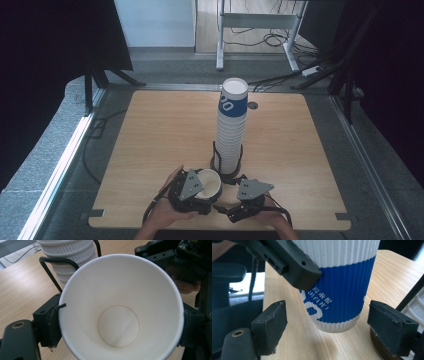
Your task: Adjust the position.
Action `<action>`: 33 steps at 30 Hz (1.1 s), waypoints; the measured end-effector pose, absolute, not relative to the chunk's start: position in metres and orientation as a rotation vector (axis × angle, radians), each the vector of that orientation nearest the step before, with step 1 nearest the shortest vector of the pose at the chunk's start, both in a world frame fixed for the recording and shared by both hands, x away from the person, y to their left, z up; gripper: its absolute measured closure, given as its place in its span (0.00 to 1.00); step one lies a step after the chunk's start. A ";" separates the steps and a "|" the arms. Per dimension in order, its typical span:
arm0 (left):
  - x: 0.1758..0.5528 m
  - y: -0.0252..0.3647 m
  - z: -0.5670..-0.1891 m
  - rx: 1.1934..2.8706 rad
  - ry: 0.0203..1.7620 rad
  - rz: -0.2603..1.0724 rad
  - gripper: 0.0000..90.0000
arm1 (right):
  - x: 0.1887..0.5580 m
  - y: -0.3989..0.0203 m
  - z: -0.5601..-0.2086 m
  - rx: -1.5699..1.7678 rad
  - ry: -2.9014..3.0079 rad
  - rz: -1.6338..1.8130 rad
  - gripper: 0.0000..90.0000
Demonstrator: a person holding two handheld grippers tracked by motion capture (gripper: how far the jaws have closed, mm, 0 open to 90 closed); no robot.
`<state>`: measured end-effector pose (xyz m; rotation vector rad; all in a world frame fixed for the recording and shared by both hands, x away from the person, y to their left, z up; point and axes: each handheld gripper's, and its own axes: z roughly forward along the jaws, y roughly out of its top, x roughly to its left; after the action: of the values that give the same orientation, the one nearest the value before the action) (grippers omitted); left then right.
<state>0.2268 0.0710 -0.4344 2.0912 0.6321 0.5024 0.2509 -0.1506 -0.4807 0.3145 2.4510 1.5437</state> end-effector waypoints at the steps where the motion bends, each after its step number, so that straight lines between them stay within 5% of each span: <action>1: 0.226 0.070 -0.434 2.102 0.631 0.507 0.17 | 0.251 -0.149 -0.481 0.315 2.450 1.537 0.18; 19: 0.222 0.057 -0.440 2.210 0.567 0.494 0.16 | 0.246 -0.134 -0.493 0.267 2.421 1.449 0.28; 33: 0.221 0.065 -0.429 2.098 0.630 0.454 0.12 | 0.251 -0.146 -0.488 0.330 2.391 1.522 0.30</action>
<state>0.2213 0.0655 -0.4293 2.0983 0.6299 0.4537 0.2513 -0.1457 -0.4884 0.3303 2.3912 1.5224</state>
